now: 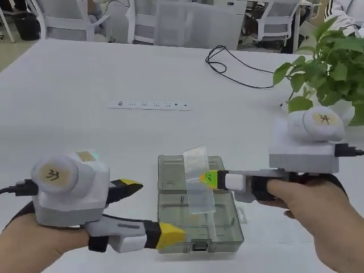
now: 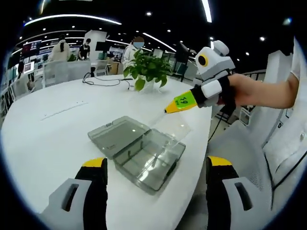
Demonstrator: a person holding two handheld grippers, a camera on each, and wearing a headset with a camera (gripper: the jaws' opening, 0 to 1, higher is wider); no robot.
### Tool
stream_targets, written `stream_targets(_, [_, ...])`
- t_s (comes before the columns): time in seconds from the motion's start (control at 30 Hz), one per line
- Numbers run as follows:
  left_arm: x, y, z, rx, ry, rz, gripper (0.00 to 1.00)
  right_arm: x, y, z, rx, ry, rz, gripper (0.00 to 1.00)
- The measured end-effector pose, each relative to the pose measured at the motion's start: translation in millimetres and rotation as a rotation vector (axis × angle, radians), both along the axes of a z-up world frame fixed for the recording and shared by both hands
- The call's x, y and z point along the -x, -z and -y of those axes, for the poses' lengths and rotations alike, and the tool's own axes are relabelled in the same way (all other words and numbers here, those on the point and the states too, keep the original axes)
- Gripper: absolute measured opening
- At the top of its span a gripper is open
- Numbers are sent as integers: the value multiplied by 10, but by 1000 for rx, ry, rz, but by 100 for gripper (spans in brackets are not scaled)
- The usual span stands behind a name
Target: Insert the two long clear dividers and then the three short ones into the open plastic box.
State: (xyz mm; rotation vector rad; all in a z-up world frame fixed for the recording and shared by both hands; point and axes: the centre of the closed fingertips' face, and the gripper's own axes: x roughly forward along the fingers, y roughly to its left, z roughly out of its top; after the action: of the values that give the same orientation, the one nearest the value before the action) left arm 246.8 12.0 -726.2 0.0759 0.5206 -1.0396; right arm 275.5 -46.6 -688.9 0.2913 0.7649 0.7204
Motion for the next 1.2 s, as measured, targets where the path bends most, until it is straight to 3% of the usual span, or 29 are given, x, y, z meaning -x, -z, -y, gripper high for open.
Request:
stream_targets(0.03, [-1, -5, 2, -1, 22, 32, 94, -7, 2, -7, 3, 1, -10, 7])
stream_targets(0.13, [51, 52, -29, -13, 65, 25, 100, -17, 14, -12, 22, 5, -30, 7])
stream_targets(0.23, [41, 121, -81, -50, 103, 57, 100, -46, 44, -15, 45, 11, -61, 7])
stream_targets(0.37, [36, 173, -123, -53, 129, 66, 100, -75, 142, 19, 101, 42, -145, 7])
stream_targets(0.57, [27, 291, -135, -93, 167, 83, 100, -112, 309, 37, 165, 66, -265, 7])
stream_targets(0.73, [23, 346, -147, -95, 173, 82, 100, -128, 462, 32, 182, 101, -344, 7])
stream_targets(0.97, [63, 384, -153, -78, 193, 76, 100, -109, 674, 36, 223, 119, -413, 7])
stream_targets(1.2, [52, 409, -169, -72, 197, 78, 100, -99, 781, 43, 254, 138, -439, 7])
